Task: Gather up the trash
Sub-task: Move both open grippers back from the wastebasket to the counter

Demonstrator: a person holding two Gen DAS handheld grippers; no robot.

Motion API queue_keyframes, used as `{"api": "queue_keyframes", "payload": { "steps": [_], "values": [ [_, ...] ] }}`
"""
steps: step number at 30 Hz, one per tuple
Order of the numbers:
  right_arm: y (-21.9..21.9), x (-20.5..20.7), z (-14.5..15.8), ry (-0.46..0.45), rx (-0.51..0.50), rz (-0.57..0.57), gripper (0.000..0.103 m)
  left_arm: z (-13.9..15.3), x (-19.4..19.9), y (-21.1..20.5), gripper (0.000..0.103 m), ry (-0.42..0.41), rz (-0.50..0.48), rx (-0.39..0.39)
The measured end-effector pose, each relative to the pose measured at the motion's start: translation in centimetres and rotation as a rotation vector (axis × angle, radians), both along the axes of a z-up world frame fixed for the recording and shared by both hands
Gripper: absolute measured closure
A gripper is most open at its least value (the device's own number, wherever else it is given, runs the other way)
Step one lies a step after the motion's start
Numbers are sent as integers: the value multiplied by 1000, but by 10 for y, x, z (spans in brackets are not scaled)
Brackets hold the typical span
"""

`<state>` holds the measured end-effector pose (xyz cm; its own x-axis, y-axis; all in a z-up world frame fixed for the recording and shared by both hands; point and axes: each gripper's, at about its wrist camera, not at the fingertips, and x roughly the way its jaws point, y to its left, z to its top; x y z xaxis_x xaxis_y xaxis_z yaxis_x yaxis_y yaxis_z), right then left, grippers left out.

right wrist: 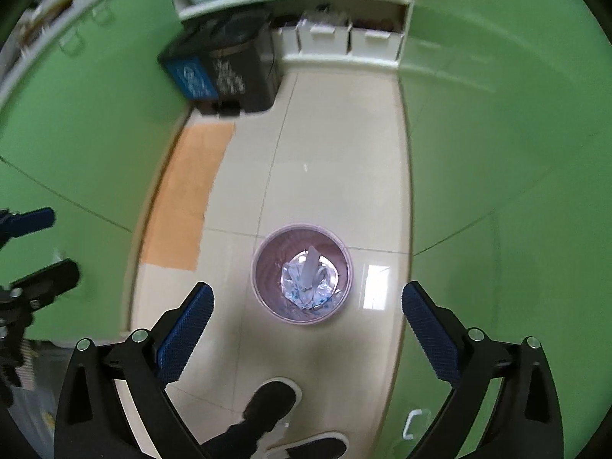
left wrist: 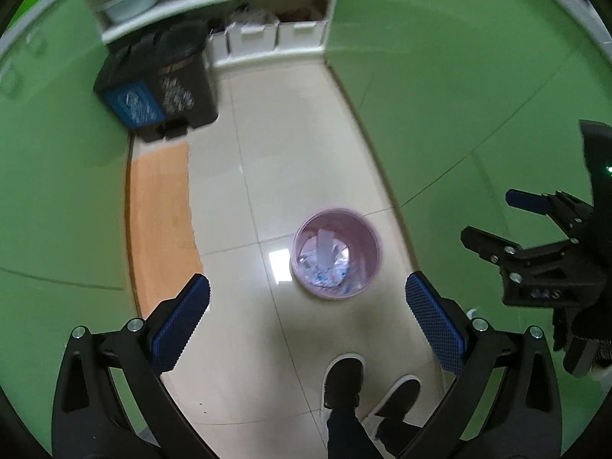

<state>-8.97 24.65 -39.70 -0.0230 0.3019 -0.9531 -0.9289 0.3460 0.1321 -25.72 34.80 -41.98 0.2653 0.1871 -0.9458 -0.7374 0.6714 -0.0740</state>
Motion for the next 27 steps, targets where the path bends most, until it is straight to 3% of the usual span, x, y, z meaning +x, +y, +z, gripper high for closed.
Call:
{"api": "queue_keyframes", "payload": {
  "steps": [6, 11, 15, 20, 27],
  "values": [
    [-43, 21, 130, -18, 73, -93, 6, 116, 30, -26, 3, -48, -57, 58],
    [-87, 38, 217, -43, 130, -195, 6, 201, 60, -56, 3, -98, -145, 99],
    [-141, 60, 283, -141, 220, -333, 6, 252, 86, -76, 3, -157, -225, 117],
    [-215, 89, 333, -263, 276, -540, 6, 306, 122, -103, 3, -258, -361, 103],
    [-307, 124, 357, -324, 229, -782, 6, 340, 181, -146, 3, -340, -556, 77]
  ]
}}
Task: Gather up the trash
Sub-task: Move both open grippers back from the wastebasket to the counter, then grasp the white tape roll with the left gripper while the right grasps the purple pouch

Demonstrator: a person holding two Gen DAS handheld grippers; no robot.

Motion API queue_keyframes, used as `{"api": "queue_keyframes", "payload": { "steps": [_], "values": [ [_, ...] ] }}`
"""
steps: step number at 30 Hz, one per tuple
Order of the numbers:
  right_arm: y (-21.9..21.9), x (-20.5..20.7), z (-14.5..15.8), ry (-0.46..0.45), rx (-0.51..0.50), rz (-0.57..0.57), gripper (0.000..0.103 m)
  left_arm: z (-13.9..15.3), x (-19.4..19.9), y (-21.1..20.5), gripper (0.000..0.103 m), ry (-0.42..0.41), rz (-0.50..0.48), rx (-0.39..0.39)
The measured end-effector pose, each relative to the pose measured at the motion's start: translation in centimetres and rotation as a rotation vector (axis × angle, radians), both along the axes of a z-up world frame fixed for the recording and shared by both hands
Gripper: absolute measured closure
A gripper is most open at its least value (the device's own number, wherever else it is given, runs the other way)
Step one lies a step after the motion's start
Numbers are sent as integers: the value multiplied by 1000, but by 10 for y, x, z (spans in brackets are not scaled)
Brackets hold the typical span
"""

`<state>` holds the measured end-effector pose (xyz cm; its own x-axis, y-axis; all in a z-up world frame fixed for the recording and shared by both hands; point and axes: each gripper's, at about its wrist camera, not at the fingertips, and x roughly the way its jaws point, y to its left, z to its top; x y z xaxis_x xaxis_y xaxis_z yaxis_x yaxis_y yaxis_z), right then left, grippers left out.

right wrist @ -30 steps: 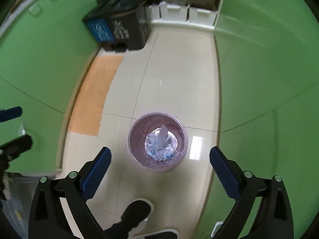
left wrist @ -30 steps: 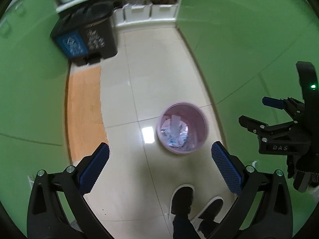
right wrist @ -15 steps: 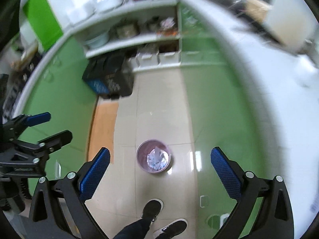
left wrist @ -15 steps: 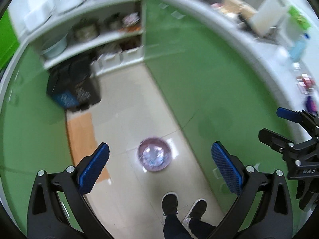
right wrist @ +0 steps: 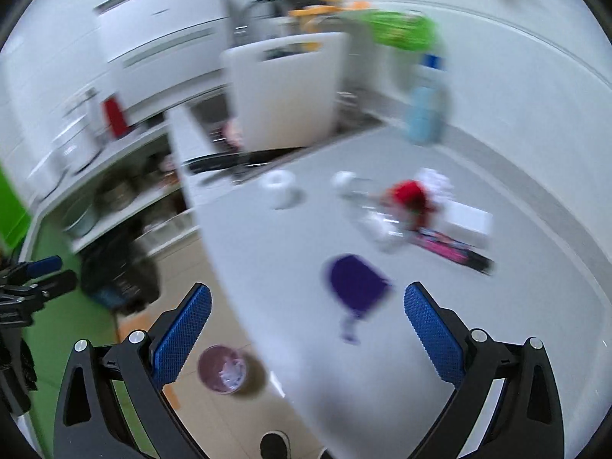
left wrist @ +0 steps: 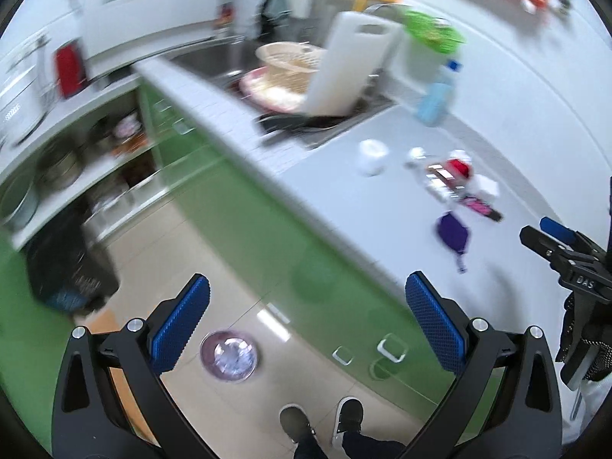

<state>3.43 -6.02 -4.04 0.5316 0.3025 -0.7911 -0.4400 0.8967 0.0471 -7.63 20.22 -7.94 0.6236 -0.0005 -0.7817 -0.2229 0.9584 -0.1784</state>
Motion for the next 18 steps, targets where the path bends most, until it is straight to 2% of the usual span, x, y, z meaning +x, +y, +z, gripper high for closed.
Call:
{"api": "queue_keyframes", "payload": {
  "steps": [4, 6, 12, 18],
  "values": [
    [-33, 5, 6, 9, -9, -64, 6, 4, 35, -36, 3, -31, -141, 95],
    [-40, 8, 3, 29, -19, -73, 6, 3, 56, -47, 3, -12, -170, 81],
    [-51, 28, -8, 48, -61, -74, 6, -5, 117, -65, 3, 25, -163, 84],
    [-62, 54, -29, 106, -75, -90, 6, -31, 176, -64, 3, 65, -147, 63]
  ]
}}
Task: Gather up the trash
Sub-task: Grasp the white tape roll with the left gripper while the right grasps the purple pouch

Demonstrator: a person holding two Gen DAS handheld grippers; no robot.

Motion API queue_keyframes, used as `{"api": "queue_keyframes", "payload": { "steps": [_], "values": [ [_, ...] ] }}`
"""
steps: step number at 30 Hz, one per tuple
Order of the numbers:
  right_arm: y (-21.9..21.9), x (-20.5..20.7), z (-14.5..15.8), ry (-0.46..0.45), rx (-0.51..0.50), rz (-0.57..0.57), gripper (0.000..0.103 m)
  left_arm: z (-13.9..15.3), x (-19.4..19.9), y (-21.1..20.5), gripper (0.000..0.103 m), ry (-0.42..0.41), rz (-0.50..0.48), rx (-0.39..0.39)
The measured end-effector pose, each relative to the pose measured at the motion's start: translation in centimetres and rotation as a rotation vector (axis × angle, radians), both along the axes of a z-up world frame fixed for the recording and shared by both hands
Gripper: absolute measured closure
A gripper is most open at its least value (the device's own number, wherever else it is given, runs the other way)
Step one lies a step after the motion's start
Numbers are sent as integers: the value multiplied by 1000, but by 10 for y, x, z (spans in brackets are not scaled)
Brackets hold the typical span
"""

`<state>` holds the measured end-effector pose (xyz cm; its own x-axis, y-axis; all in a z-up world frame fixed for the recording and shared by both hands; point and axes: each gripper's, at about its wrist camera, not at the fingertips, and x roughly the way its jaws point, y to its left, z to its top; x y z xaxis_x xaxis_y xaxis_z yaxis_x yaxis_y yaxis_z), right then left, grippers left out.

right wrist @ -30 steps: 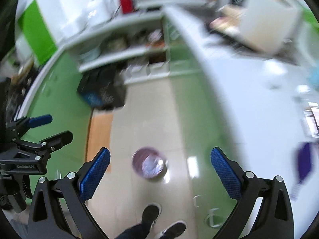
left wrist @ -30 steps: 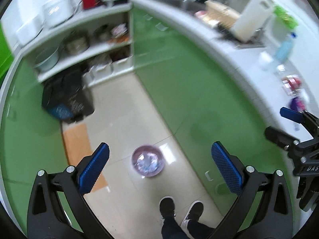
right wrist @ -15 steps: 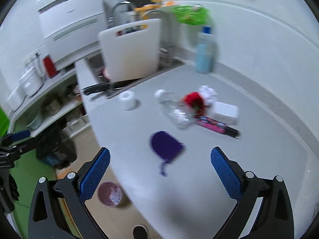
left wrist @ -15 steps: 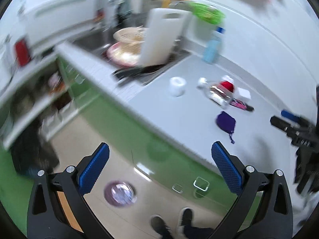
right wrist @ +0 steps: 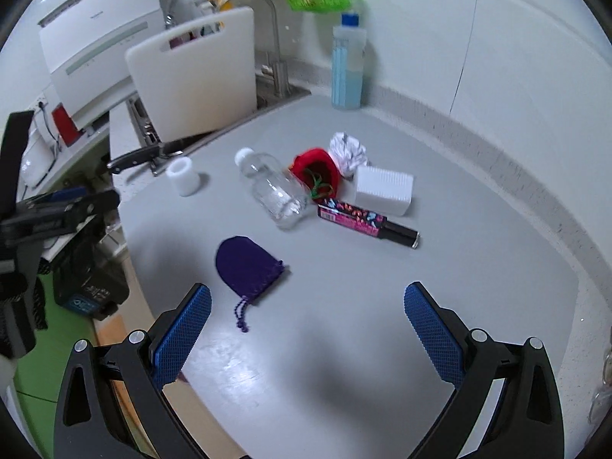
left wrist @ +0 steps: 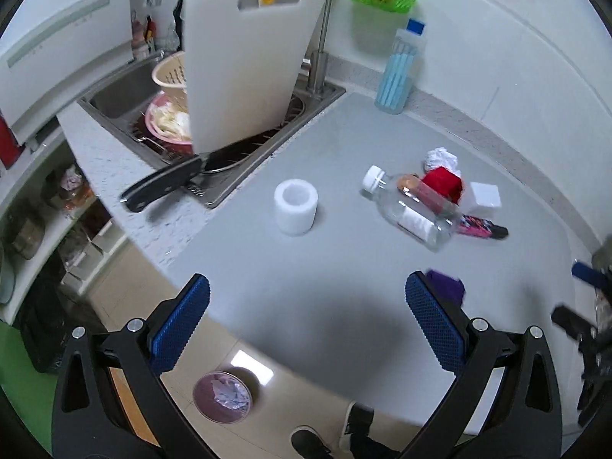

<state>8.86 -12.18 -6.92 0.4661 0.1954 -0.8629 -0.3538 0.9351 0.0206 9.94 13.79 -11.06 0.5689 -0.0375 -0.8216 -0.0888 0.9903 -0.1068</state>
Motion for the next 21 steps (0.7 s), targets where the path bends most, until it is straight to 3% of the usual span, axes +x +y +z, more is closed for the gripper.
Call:
{"api": "queue_keyframes", "payload": {
  "steps": [8, 13, 14, 15, 20, 21],
  "values": [
    [-4, 23, -19, 80, -11, 3, 6, -42, 74, -2, 3, 81, 1, 7],
    [-4, 34, -30, 128, 18, 22, 6, -58, 99, 2, 4, 98, 11, 0],
    [-1, 36, -32, 118, 14, 35, 6, -62, 104, 3, 17, 104, 9, -1],
    [1, 37, -32, 107, 11, 47, 6, -64, 107, 3, 35, 115, 10, 4],
    [19, 46, -43, 120, 10, 114, 6, -73, 114, 7, 59, 135, 33, 16],
    [24, 48, -46, 140, 16, 128, 6, -72, 113, 8, 59, 132, 31, 9]
  ]
}}
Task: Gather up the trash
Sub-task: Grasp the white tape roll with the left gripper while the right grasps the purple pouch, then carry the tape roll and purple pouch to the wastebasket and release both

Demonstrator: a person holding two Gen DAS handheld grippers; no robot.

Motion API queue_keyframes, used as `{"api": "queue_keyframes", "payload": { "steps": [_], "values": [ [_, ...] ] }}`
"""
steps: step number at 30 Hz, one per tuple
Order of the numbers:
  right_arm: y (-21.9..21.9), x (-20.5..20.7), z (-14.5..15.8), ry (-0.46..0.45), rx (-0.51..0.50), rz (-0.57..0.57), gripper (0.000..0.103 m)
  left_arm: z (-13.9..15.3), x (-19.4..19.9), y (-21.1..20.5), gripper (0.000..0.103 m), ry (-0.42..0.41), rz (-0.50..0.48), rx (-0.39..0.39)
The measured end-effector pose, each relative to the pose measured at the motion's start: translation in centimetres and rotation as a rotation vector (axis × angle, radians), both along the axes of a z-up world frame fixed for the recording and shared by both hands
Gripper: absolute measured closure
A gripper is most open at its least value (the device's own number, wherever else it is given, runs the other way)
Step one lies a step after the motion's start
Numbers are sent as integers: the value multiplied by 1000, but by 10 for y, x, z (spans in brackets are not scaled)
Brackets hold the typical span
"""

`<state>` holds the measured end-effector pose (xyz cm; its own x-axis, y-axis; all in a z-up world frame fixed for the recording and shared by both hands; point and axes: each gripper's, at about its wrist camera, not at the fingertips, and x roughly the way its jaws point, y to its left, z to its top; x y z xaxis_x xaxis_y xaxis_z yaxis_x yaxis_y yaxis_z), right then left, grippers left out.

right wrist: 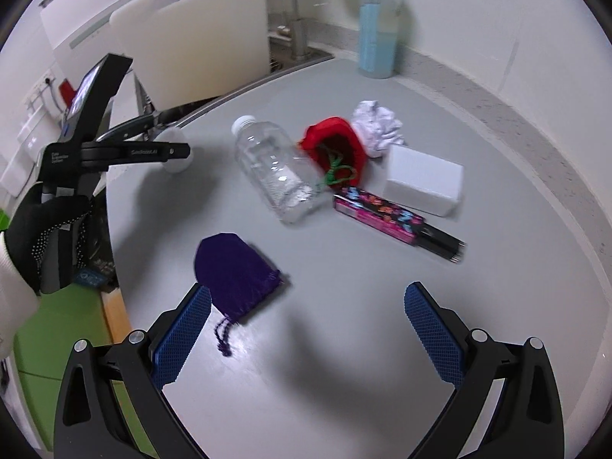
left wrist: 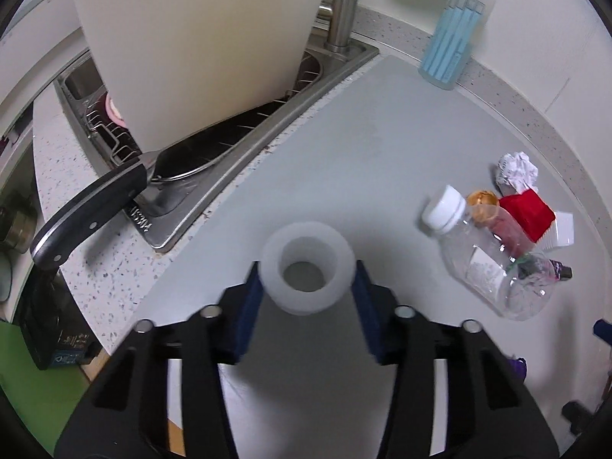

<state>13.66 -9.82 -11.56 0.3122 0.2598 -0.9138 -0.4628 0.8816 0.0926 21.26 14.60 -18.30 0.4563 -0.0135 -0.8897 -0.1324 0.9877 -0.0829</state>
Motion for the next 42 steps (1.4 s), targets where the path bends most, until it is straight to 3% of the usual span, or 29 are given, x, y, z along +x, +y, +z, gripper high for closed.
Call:
{"api": "queue_keyframes", "payload": {
  "steps": [4, 16, 17, 18, 20, 25, 26, 27, 34, 42],
  "values": [
    [19, 7, -15, 64, -5, 47, 6, 1, -1, 1, 60, -3, -9, -1],
    [59, 11, -45, 51, -63, 153, 6, 26, -25, 4, 60, -40, -2, 3],
    [61, 10, -45, 47, -61, 161, 11, 28, -28, 4, 60, -43, 0, 5],
    [62, 10, -46, 45, -68, 171, 23, 29, -30, 4, 60, -44, 0, 5],
    [64, 8, -49, 56, -68, 181, 39, 32, -36, 4, 60, -48, 2, 3],
    [64, 4, -48, 53, -57, 190, 71, 41, -52, 2, 60, -63, 8, 4],
    [64, 3, -48, 53, -58, 187, 87, 43, -56, 2, 60, -67, 7, 2],
    [64, 3, -47, 52, -56, 185, 93, 45, -59, 1, 60, -70, 7, 3],
    [62, -8, -20, 15, -9, 182, 97, 62, -102, 3, 60, -95, 24, 2],
    [96, -45, 15, -39, 37, 287, 97, 74, -173, 28, 60, -107, 103, 18]
  ]
}}
